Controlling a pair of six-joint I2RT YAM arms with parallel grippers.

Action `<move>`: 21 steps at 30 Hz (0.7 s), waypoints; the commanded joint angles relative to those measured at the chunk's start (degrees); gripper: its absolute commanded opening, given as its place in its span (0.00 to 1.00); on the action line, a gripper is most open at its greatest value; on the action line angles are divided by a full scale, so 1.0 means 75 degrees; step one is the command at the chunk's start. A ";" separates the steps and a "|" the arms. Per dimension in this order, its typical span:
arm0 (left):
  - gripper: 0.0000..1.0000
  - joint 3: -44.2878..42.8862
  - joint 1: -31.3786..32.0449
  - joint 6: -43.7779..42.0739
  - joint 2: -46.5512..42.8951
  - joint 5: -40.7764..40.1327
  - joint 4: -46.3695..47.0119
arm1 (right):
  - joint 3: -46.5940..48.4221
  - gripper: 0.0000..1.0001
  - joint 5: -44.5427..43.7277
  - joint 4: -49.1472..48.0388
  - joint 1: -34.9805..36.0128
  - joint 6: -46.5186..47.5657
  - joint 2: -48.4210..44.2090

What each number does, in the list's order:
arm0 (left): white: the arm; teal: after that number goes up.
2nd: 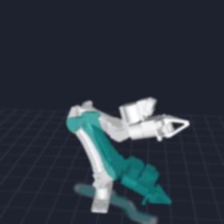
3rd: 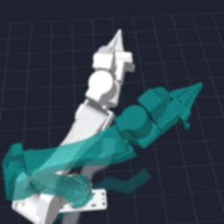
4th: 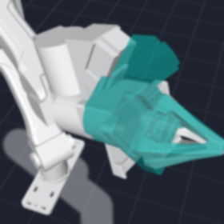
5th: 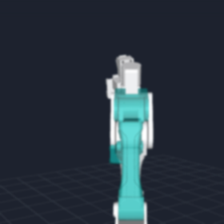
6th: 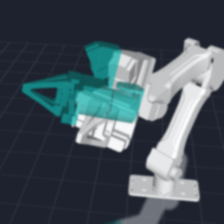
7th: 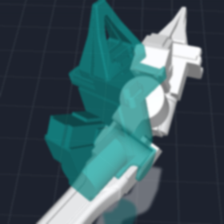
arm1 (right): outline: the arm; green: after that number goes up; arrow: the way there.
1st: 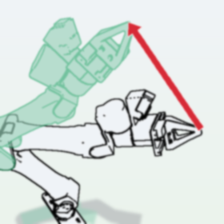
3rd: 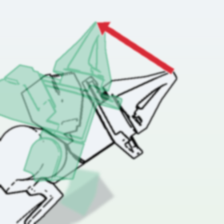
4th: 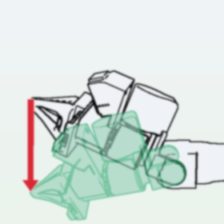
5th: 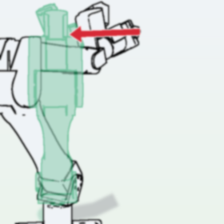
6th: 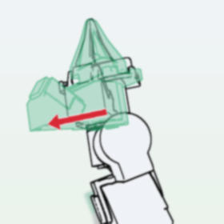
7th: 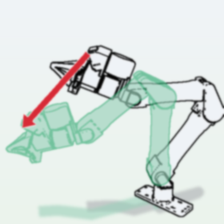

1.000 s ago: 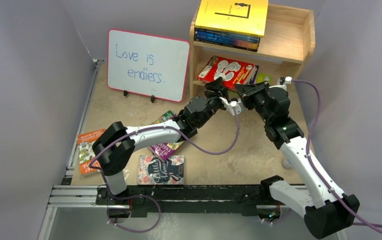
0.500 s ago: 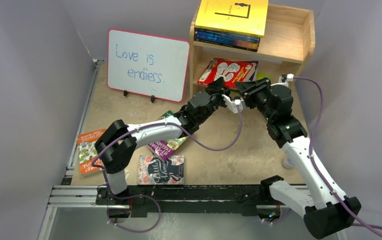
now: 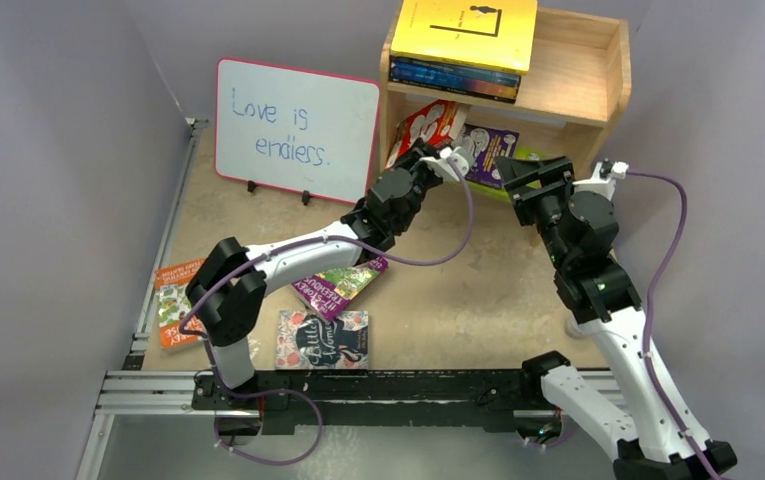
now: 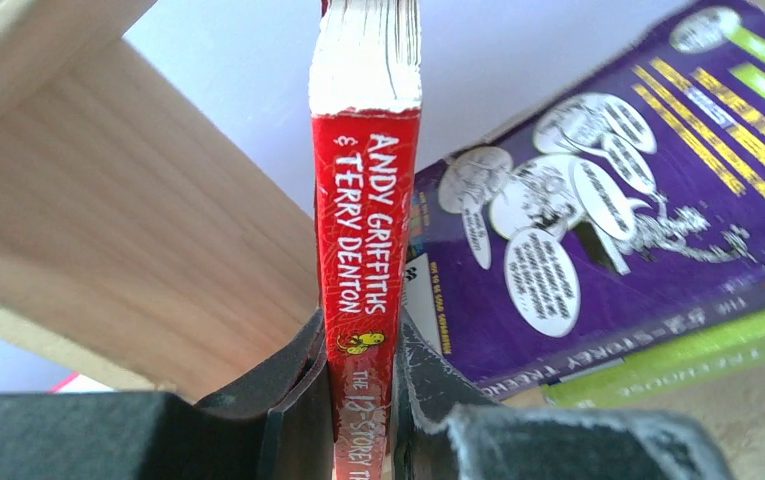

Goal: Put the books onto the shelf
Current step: Adjust the book on the shelf.

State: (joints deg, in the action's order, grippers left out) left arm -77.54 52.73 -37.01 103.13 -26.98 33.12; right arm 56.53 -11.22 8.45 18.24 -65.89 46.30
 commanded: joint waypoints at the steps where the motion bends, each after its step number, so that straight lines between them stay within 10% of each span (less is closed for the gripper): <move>1: 0.00 -0.0433 -0.0187 0.1947 -0.0522 -0.0513 0.0227 | -0.0156 0.74 -0.0945 0.0135 -0.0038 0.0422 0.0103; 21: 0.00 -0.0375 -0.1367 0.6550 -0.0810 -0.1518 0.0851 | -0.0363 0.74 -0.1748 -0.0037 -0.0037 -0.0260 0.1287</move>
State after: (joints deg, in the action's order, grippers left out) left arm -78.91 44.84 3.05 100.25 -33.54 32.84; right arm 53.98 -21.58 10.04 18.24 -66.37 56.93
